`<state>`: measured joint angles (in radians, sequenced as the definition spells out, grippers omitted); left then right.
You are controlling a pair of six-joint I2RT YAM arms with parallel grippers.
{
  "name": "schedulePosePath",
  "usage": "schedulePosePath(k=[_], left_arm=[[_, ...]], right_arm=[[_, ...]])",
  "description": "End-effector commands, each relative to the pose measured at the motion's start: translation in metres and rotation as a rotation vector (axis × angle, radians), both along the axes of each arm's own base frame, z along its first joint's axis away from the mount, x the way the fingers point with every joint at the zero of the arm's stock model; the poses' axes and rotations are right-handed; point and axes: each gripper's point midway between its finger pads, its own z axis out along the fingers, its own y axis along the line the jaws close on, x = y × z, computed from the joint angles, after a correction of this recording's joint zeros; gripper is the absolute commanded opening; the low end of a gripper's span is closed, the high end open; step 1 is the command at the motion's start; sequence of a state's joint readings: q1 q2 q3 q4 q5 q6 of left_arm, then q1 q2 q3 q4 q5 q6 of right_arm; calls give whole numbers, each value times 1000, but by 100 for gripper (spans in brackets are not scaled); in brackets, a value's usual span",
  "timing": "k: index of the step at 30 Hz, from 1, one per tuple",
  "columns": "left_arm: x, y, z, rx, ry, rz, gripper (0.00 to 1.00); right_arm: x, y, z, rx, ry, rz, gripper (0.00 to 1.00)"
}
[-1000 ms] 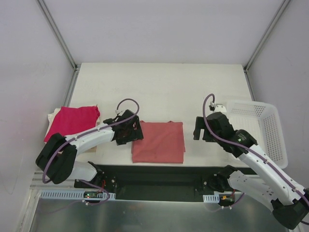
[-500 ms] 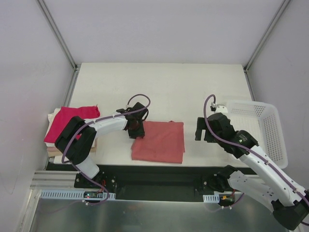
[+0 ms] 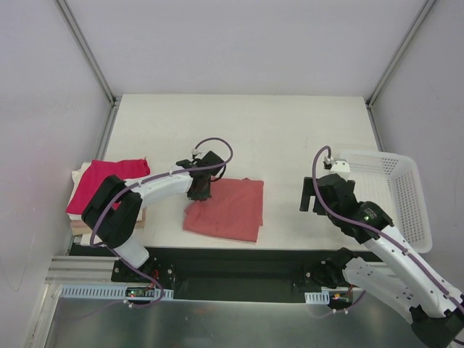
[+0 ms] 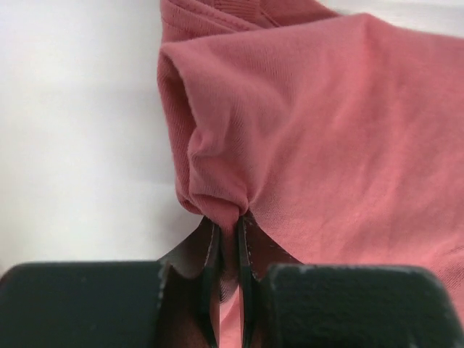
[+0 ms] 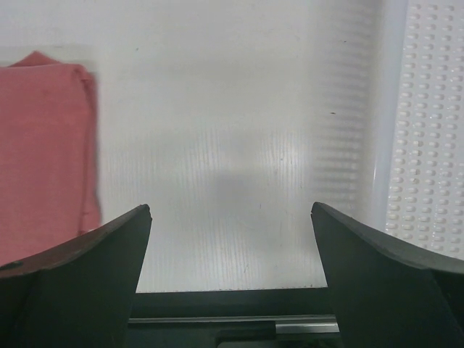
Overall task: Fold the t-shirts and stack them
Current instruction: Neatly place the folded tshirt to the corner
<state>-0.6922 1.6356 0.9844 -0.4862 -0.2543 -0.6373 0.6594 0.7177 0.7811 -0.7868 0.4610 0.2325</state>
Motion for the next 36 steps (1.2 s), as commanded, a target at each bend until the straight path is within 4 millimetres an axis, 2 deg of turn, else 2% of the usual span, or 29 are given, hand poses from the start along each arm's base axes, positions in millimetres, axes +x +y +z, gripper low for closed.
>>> schedulePosePath(k=[1, 3, 6, 11, 15, 23, 28, 36], left_arm=[[-1, 78, 43, 364, -92, -72, 0], [3, 102, 60, 490, -140, -64, 0], [3, 126, 87, 613, -196, -95, 0], [3, 152, 130, 733, -274, -144, 0], [3, 171, 163, 828, -305, -183, 0], [1, 204, 259, 890, -450, -145, 0], [-8, 228, 292, 918, -471, -110, 0], [-16, 241, 331, 898, -537, -95, 0]], right_arm=[[7, -17, 4, -66, -50, -60, 97], [12, -19, 7, -77, -66, -81, 97], [20, -14, 4, -83, -67, -74, 97], [26, -11, -17, -121, -6, -58, 97], [27, -16, -29, -133, 22, -72, 97], [26, -19, -39, -62, 43, -80, 97], [25, -19, -42, -40, 48, -85, 97], [25, -20, -45, -30, 60, -90, 97]])
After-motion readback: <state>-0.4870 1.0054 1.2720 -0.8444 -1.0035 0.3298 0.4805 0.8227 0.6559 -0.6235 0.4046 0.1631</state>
